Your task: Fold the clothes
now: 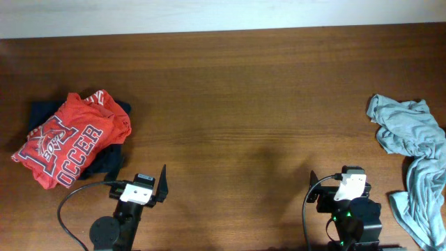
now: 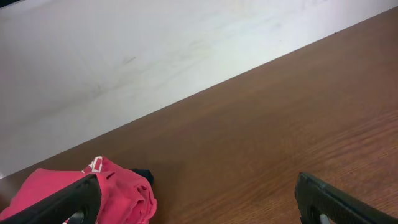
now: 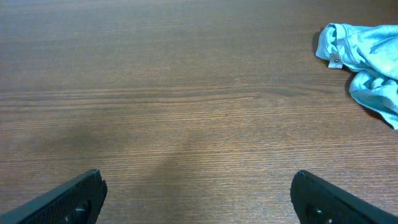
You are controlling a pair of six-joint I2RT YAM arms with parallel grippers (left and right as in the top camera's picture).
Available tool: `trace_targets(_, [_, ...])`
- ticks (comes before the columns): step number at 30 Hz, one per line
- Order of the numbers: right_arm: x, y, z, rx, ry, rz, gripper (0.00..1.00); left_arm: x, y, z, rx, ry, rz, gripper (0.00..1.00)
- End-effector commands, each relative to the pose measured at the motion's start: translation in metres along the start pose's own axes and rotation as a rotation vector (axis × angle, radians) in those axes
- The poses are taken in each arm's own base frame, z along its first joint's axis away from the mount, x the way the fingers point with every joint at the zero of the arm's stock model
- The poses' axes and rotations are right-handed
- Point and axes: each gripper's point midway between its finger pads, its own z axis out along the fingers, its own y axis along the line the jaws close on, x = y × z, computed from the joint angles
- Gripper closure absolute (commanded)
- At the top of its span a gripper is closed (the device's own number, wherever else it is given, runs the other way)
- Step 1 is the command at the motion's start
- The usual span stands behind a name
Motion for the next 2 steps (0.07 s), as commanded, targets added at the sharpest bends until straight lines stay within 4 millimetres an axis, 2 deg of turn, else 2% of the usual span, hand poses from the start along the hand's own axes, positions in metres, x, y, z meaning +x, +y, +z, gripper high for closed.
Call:
trace_targets(1, [0.0008,-0.0022,0.0008,0.01,-0.004,0.014,0.01,0.0022,0.0003,0.0003,-0.007,0.0,-0.006,0.01])
trace_targets(2, [0.0008,-0.0022,0.0008,0.01,-0.004,0.014,0.01,0.0022,0.0003,0.0003,-0.007,0.0,-0.006,0.01])
